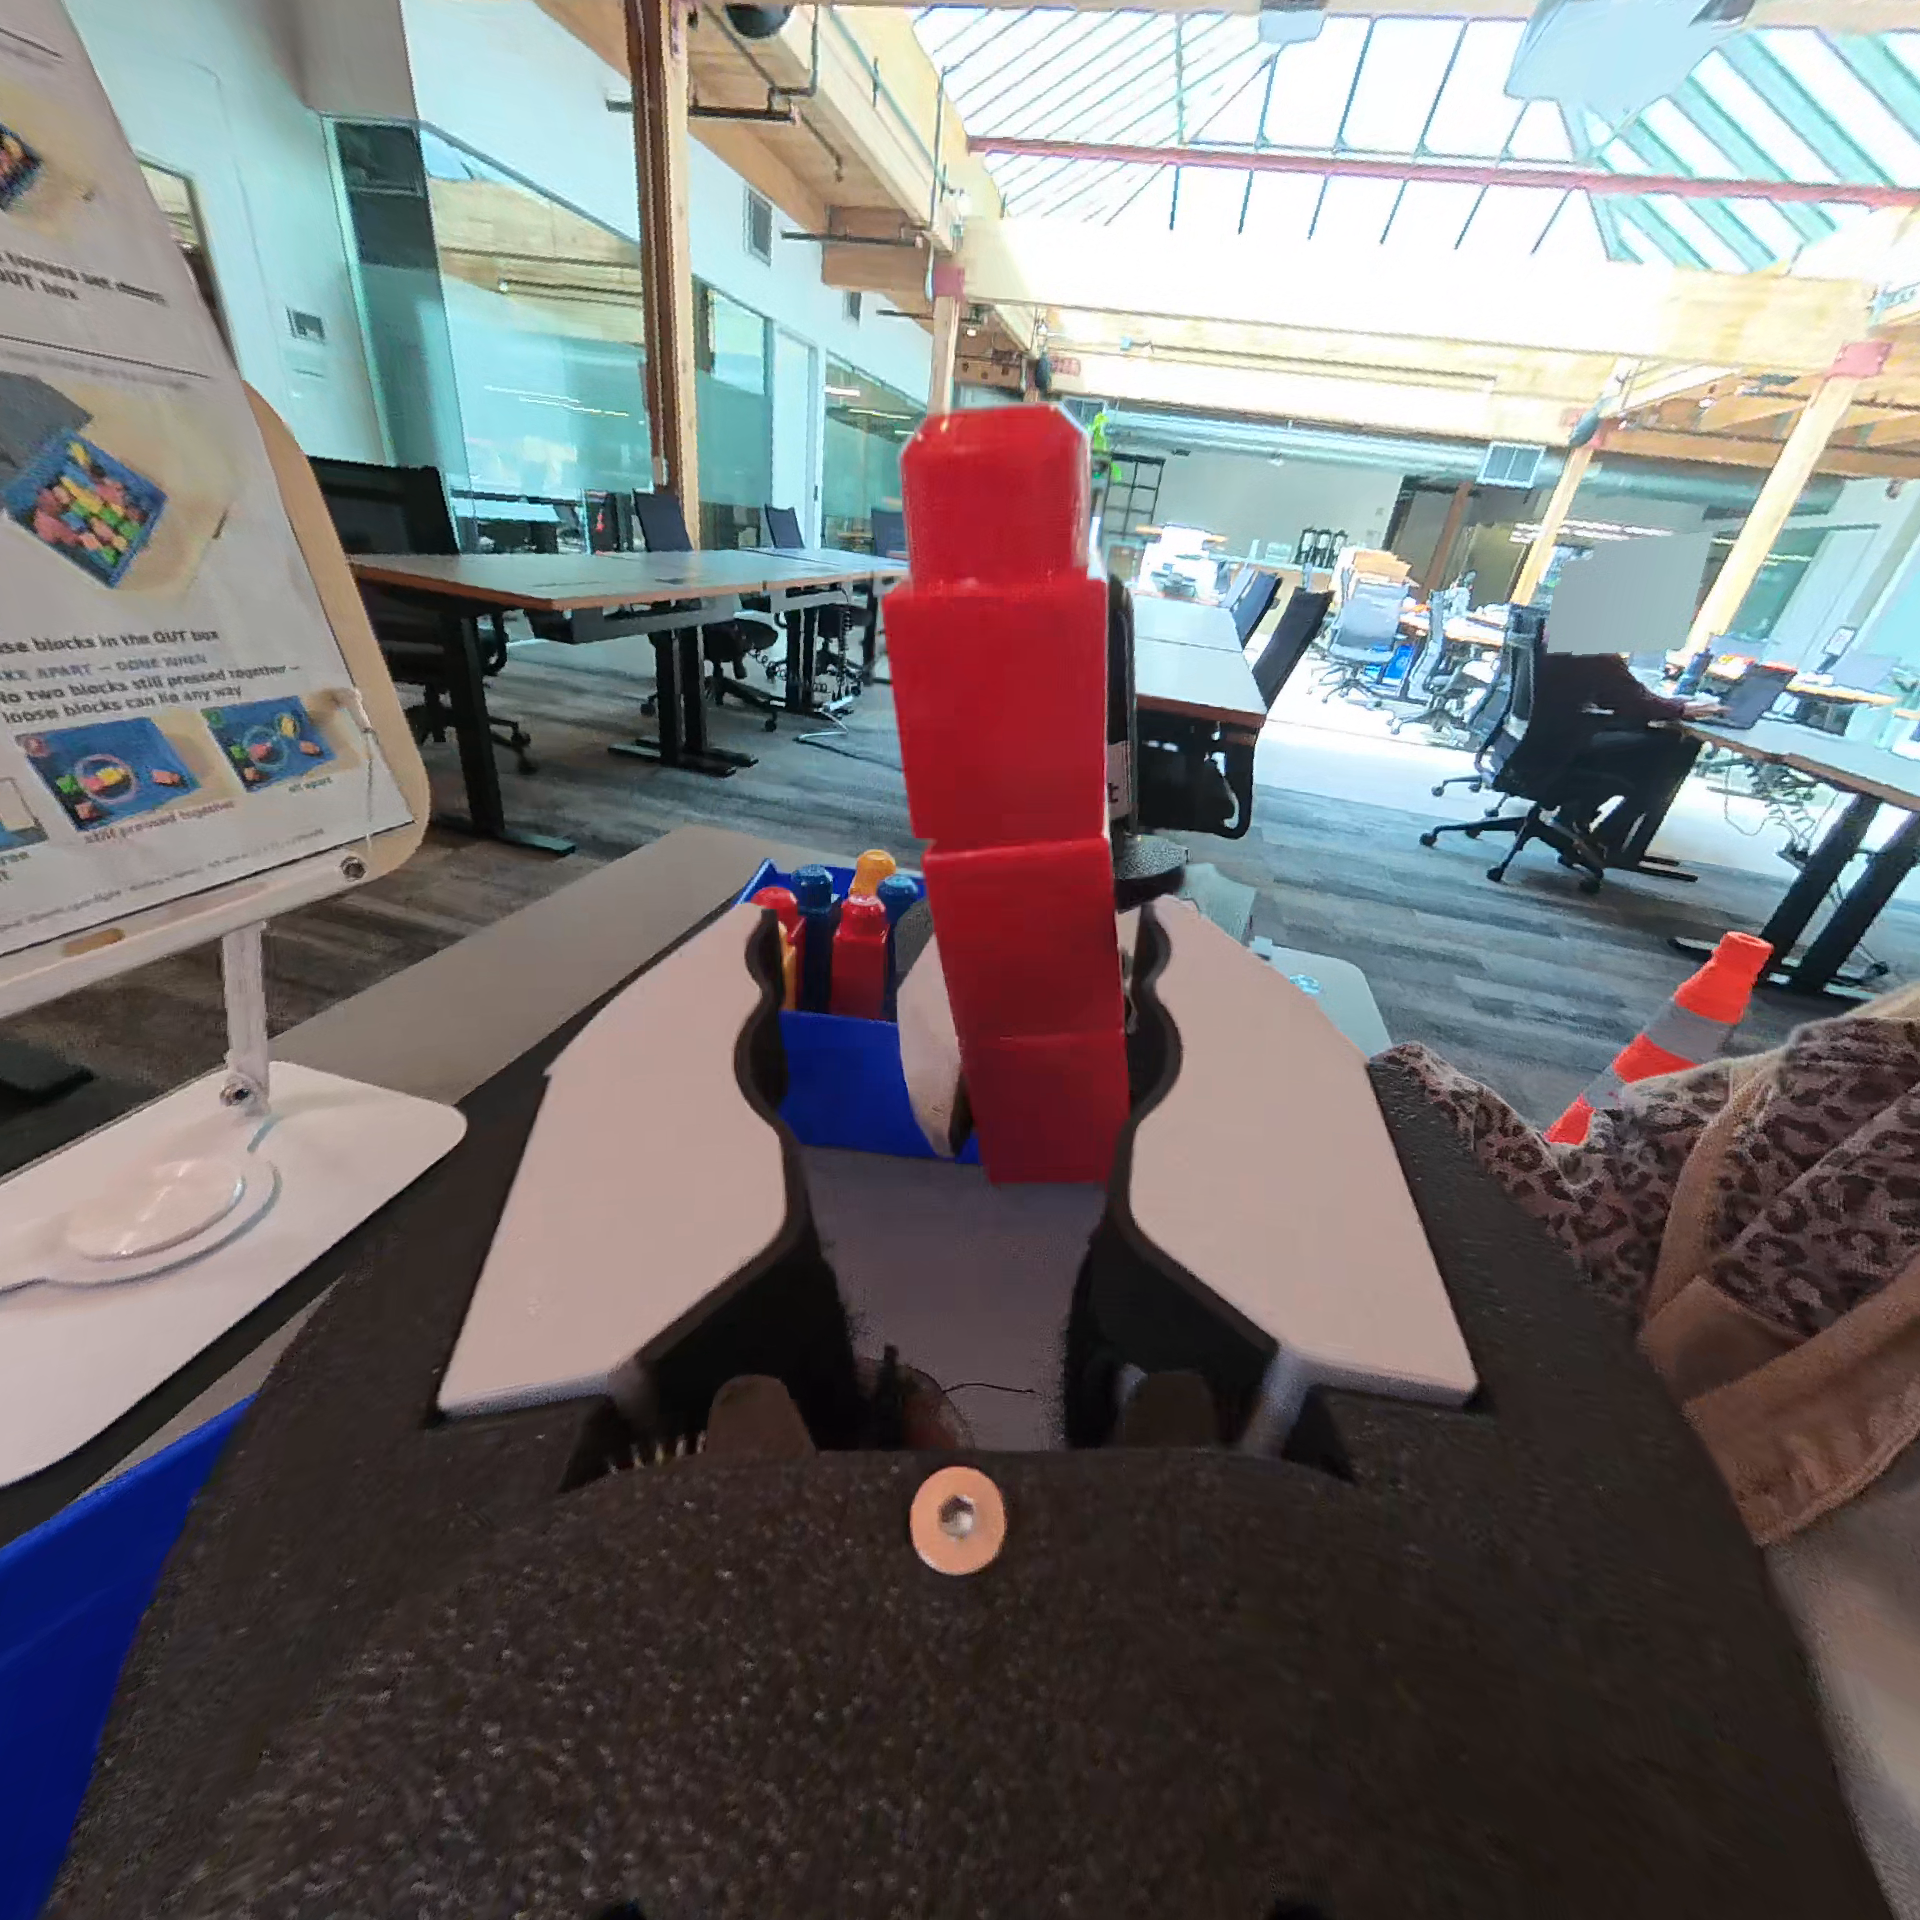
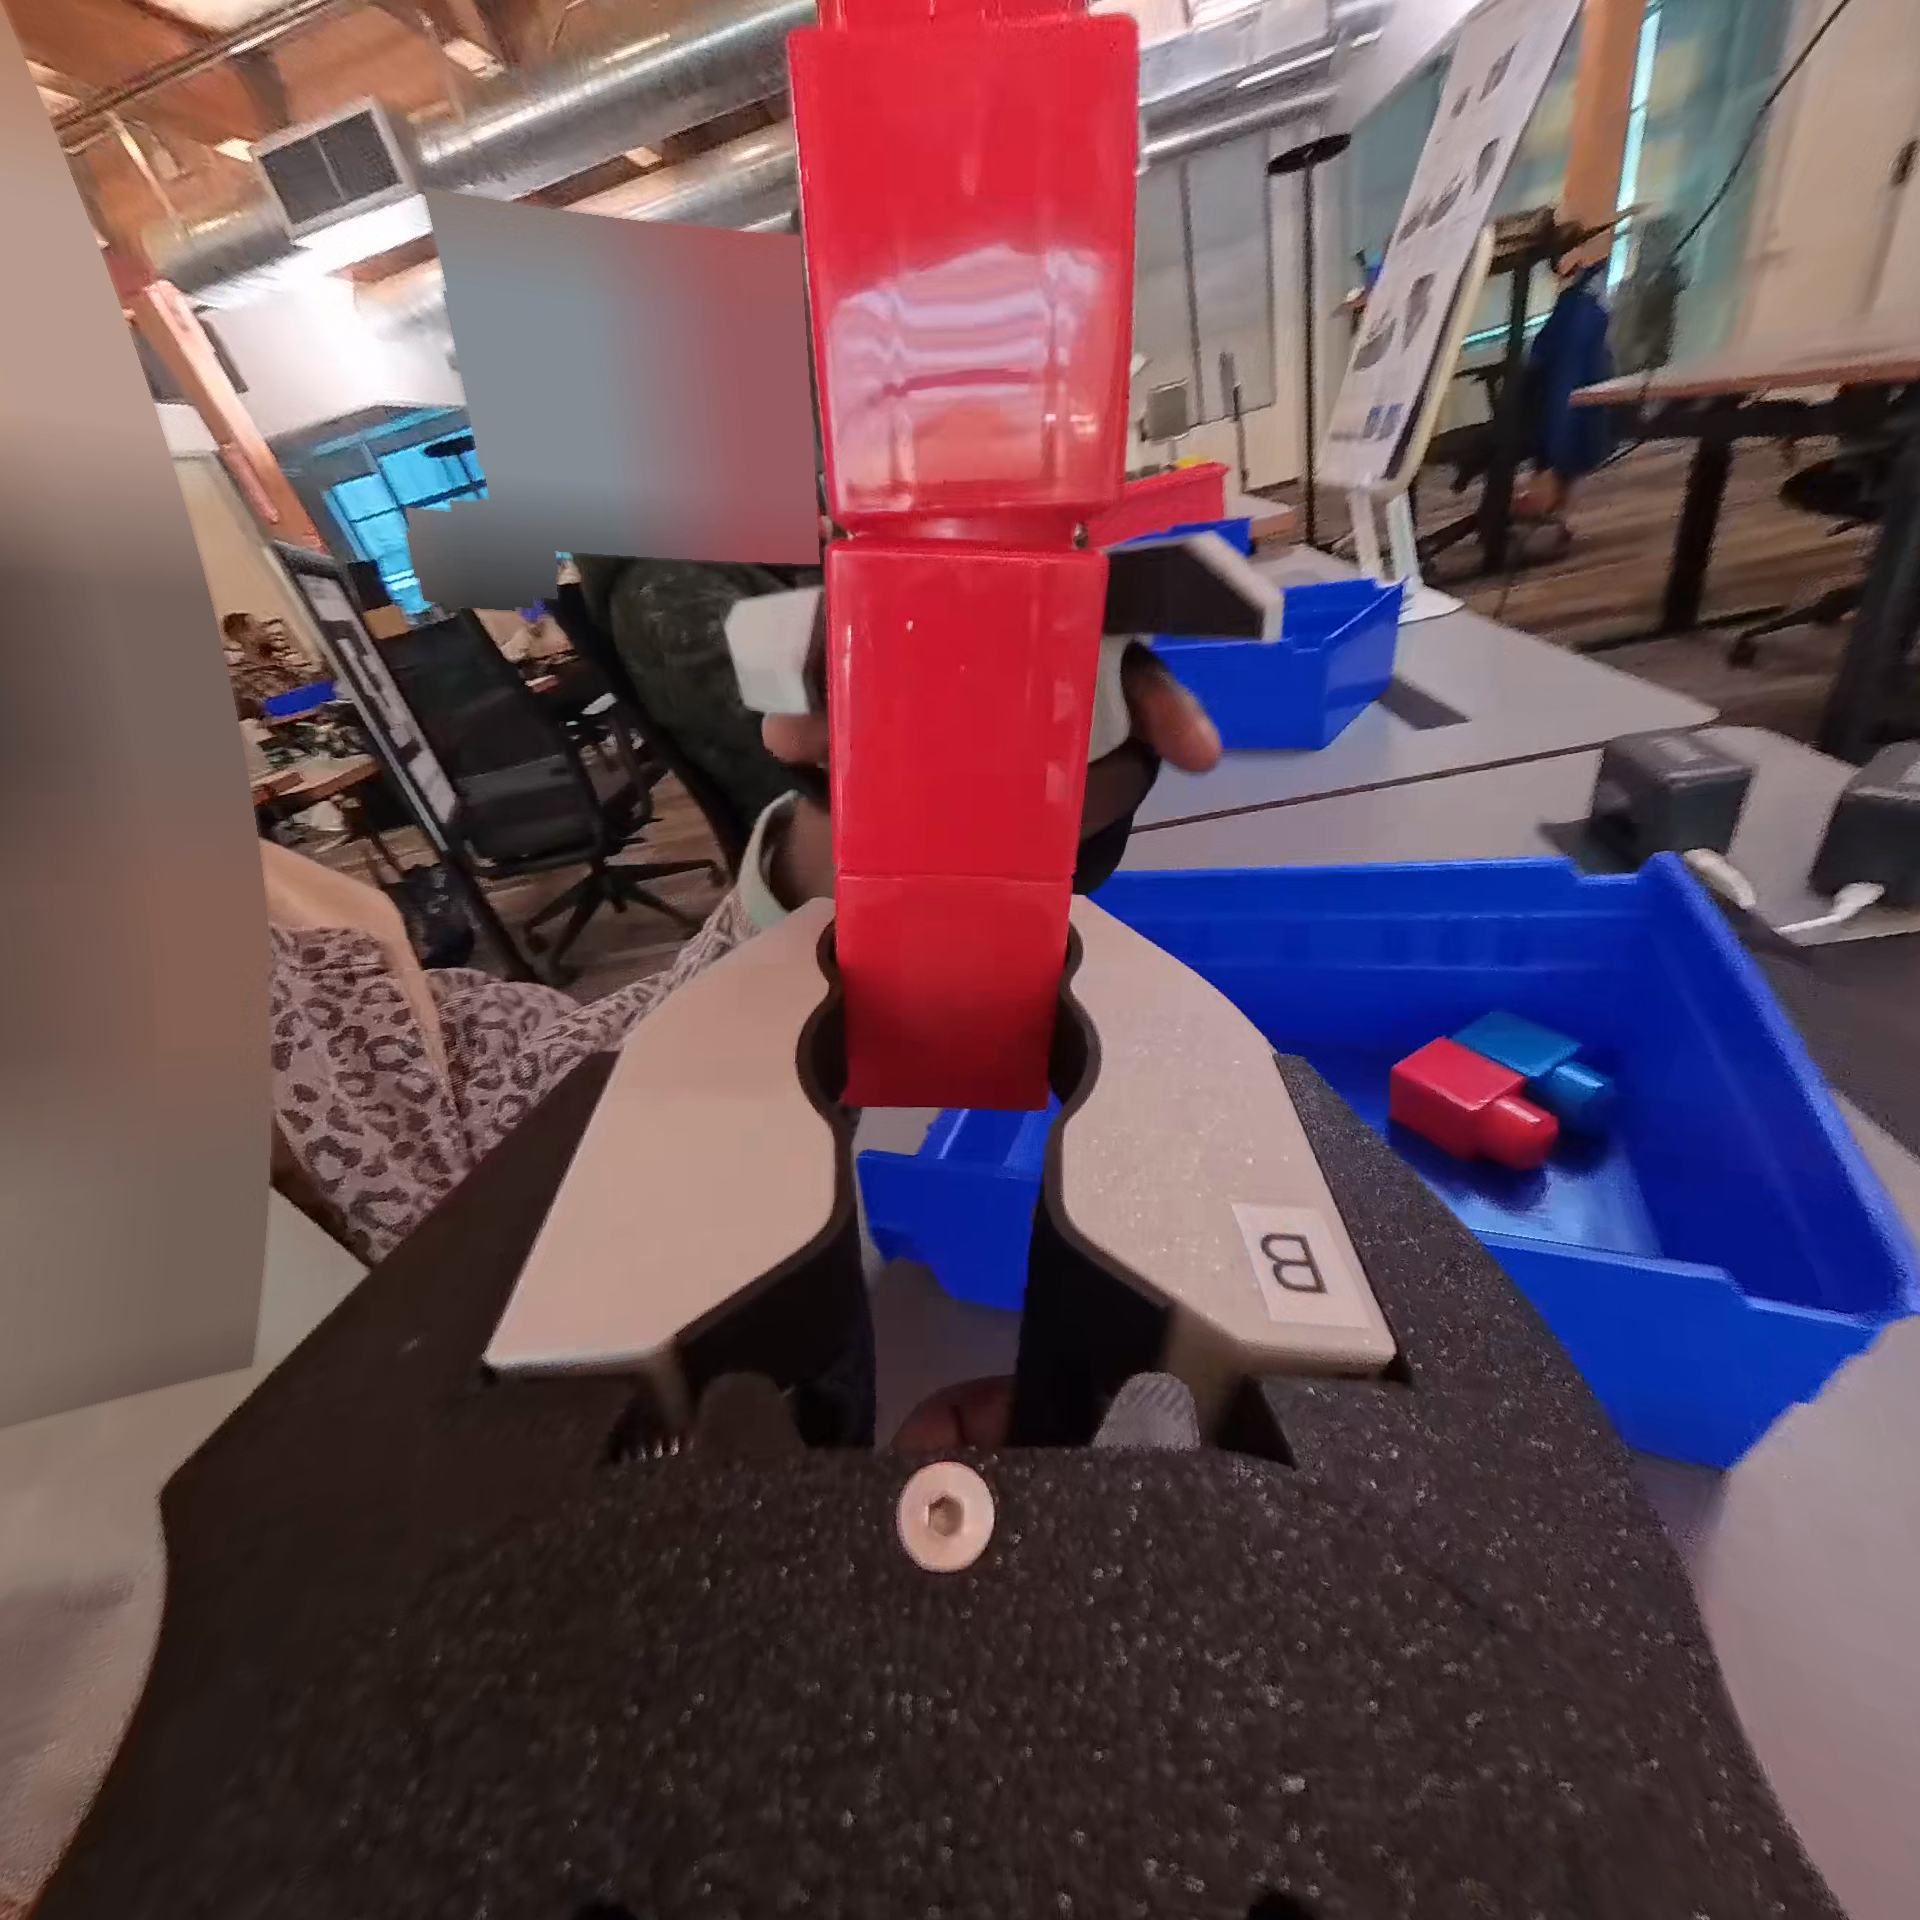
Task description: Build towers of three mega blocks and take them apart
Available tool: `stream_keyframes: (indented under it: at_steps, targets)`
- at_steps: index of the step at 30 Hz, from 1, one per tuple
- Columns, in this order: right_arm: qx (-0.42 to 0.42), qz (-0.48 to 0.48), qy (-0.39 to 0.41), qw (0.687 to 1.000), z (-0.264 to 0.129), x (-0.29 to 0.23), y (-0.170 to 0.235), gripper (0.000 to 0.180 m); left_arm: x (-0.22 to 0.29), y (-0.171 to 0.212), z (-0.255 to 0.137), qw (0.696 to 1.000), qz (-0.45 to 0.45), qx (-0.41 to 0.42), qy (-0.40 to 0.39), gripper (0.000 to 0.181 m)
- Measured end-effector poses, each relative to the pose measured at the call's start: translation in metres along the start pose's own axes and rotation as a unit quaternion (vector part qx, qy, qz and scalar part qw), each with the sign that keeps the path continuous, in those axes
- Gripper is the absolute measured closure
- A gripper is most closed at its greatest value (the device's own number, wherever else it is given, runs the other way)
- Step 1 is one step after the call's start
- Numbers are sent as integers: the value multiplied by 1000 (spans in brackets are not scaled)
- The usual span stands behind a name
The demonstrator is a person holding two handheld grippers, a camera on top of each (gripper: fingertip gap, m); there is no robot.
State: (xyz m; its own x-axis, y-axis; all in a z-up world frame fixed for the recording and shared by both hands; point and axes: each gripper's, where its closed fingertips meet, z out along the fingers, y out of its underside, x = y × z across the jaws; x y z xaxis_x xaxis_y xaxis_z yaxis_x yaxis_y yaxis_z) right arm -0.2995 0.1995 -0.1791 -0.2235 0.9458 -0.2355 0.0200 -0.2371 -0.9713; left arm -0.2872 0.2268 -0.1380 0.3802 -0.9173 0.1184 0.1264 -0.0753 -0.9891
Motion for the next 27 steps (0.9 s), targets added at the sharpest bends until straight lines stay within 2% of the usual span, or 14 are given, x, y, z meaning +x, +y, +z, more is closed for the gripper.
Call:
stream_keyframes:
  at_steps: [3, 5, 8, 10, 16, 19, 20, 21, 22, 27]
  targets:
    - [-4, -22, 23, 999, -6, 1, -4, 144, 9, 2, 20, 1000, -5, 6, 20, 127]
    - [-15, -36, 39, 998, -7, 2, -4, 144, 18, 6, 30, 999, 6, 3, 38, 143]
    - [-38, -72, 50, 995, -16, 2, 0, 144, 24, 9, 32, 999, 20, -8, 50, 143]
    - [-53, -93, 58, 993, -30, 1, 1, 132, 19, 12, 30, 999, 27, -16, 39, 144]
    - [111, -103, 52, 987, -61, -18, -57, 126, 30, 34, 31, 993, 14, -72, 93, 144]
    - [94, -121, 61, 986, -53, -21, -55, 124, 36, 49, 39, 988, 23, -114, 102, 144]
    - [85, -127, 64, 986, -49, -22, -54, 128, 38, 51, 42, 987, 26, -119, 106, 144]
    - [83, -134, 77, 985, -48, -20, -54, 142, 41, 51, 43, 986, 29, -119, 112, 144]
    - [90, -138, 82, 983, -48, -20, -56, 144, 41, 49, 44, 987, 35, -112, 110, 144]
    - [125, -98, 36, 987, -53, -27, -64, 144, 47, 30, 41, 990, 56, -69, 106, 144]
